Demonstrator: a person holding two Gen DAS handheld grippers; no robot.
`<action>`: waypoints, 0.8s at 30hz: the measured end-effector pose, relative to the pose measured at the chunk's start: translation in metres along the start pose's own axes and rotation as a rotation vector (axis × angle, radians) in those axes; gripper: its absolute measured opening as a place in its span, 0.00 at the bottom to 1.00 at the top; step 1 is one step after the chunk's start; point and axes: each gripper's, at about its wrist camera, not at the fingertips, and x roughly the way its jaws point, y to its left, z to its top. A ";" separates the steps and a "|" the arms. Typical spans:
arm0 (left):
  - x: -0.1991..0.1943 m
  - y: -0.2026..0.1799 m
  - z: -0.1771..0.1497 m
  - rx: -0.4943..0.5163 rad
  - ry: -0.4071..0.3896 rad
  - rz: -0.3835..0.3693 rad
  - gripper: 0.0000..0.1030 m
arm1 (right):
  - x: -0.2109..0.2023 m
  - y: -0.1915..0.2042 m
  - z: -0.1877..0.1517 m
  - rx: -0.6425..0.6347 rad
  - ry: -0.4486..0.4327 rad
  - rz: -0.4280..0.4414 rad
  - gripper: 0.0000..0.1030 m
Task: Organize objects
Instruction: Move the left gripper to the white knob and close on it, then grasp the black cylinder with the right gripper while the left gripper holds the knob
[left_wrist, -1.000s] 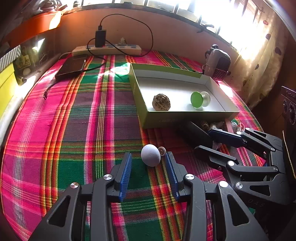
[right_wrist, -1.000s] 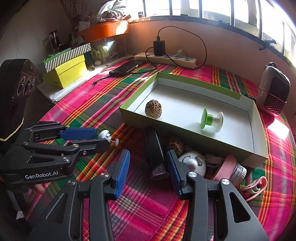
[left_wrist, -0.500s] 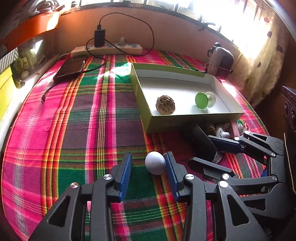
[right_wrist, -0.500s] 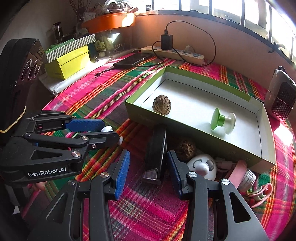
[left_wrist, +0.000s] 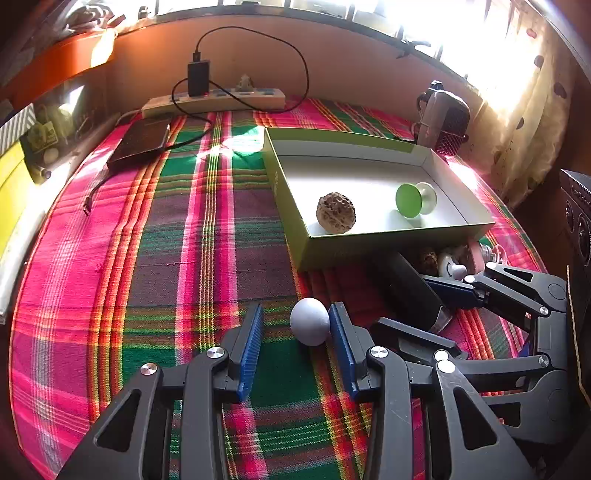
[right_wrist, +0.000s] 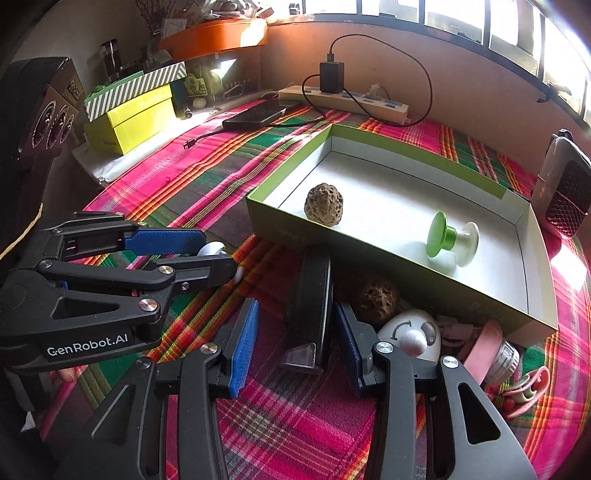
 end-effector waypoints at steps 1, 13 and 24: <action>0.000 0.000 0.000 0.000 0.000 0.000 0.34 | 0.000 0.000 0.000 0.002 -0.001 -0.003 0.42; 0.001 0.001 0.001 -0.014 -0.007 -0.006 0.32 | -0.001 -0.002 0.000 0.019 -0.006 -0.022 0.36; 0.001 0.001 0.001 -0.027 -0.011 -0.034 0.19 | -0.003 -0.003 -0.001 0.028 -0.009 -0.022 0.28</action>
